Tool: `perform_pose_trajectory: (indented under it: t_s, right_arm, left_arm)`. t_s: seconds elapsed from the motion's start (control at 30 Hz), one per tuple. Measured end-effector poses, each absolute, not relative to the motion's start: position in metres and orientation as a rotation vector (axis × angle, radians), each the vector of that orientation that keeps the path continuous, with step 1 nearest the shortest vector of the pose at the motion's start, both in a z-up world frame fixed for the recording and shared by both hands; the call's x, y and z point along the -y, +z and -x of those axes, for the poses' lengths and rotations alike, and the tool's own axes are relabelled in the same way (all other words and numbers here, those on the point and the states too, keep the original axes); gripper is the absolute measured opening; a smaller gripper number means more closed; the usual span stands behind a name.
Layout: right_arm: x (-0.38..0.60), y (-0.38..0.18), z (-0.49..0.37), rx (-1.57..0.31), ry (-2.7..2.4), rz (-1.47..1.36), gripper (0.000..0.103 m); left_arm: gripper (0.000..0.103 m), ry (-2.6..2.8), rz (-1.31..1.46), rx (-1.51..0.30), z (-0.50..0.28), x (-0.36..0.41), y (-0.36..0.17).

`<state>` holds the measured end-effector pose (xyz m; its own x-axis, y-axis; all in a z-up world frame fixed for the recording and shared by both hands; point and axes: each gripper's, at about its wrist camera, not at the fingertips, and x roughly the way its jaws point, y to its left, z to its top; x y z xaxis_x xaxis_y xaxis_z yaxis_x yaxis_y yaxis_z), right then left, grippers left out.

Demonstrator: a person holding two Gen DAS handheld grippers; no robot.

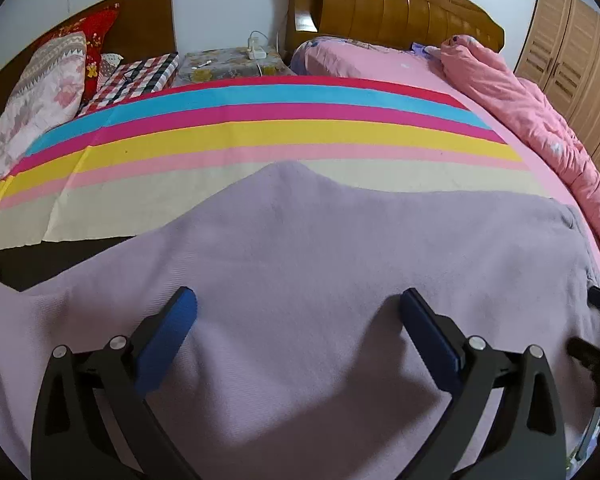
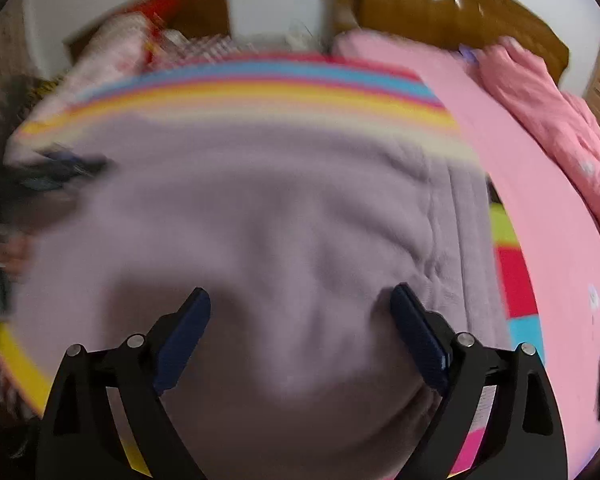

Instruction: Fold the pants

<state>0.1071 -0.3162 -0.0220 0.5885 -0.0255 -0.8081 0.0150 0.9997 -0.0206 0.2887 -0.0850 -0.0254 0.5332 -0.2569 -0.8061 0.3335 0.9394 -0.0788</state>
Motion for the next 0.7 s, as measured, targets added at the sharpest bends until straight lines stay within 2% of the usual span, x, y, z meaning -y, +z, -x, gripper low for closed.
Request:
perform_pose_trajectory:
  t_s: [0.13, 0.23, 0.33, 0.4, 0.5, 0.6, 0.7]
  right_arm:
    - [0.309, -0.011, -0.106, -0.958, -0.092, 0.002, 0.092]
    - [0.286, 0.015, -0.104, -0.859, -0.085, -0.037, 0.092]
    - [0.253, 0.038, -0.101, -0.764, 0.004, 0.030, 0.092]
    - [0.218, 0.047, -0.105, -0.732, 0.099, 0.091, 0.092]
    - [0.174, 0.058, -0.118, -0.700, 0.283, 0.093, 0.092]
    - [0.103, 0.071, -0.152, -0.688, 0.539, 0.099, 0.092]
    - [0.008, 0.086, -0.194, -0.688, 0.836, 0.148, 0.082]
  left_arm:
    - [0.101, -0.358, -0.076, -0.943, -0.289, 0.083, -0.026]
    - [0.101, -0.392, -0.011, -0.922, -0.287, 0.070, -0.022]
    - [0.101, -0.367, 0.159, -0.785, -0.260, 0.028, 0.008]
    - [0.101, -0.367, 0.271, -0.634, -0.226, -0.018, 0.035]
    - [0.101, -0.218, 0.291, -0.474, -0.179, -0.097, 0.055]
    - [0.101, 0.026, 0.342, -0.461, -0.146, -0.193, 0.048]
    - [0.101, 0.266, 0.525, -0.491, -0.116, -0.298, 0.022]
